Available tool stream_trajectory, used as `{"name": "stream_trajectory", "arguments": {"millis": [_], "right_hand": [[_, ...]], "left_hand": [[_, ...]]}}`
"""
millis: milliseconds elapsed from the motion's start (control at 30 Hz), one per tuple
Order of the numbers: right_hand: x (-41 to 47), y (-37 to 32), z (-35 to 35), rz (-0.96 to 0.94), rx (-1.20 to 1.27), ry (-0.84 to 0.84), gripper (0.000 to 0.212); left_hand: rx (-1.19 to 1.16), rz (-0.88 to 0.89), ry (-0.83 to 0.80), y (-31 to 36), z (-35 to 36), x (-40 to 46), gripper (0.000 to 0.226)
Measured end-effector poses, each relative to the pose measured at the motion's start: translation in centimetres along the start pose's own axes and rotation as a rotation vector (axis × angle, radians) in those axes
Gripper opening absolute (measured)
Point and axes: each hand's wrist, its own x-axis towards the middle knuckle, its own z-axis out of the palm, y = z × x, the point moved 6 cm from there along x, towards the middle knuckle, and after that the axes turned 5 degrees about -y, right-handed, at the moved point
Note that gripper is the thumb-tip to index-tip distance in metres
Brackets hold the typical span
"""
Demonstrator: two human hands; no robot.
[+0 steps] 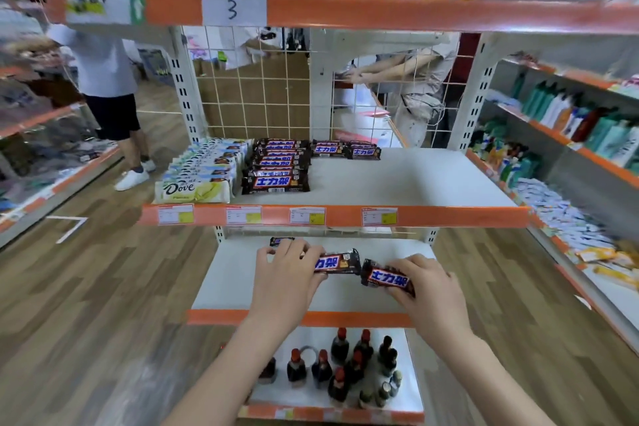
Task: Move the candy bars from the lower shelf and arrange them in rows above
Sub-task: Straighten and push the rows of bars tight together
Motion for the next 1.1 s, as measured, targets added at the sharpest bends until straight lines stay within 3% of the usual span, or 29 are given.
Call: {"name": "stream_trajectory", "arguments": {"millis": [333, 633, 800, 1000, 1100], "right_hand": [[1.0, -0.1, -4.5, -0.031, -0.101, 0.158, 0.035], [6.0, 0.7, -5.5, -0.097, -0.091, 0.22, 0.036], [11.0, 1.6, -5.0, -0.081, -0.088, 0.195, 0.033], [17.1, 3.1, -2.8, -0.072, -0.062, 0.151, 0.037], [19.9, 4.2, -1.5, -0.052, -0.082, 0.135, 0.036]], "left_hand": [[-0.012, 0.004, 0.015, 0.5, -3.6, 2.9, 0.038], [-0.032, -0.003, -0.05, -1.3, -2.1, 7.6, 0.037], [-0.018, -0.016, -0.077, -2.6, -0.4, 12.3, 0.04], [-0.075, -0.037, -0.227, -4.3, 3.5, 17.5, 0.039], [-0.126, -0.041, -0.211, -5.1, 5.3, 19.8, 0.037]]}}
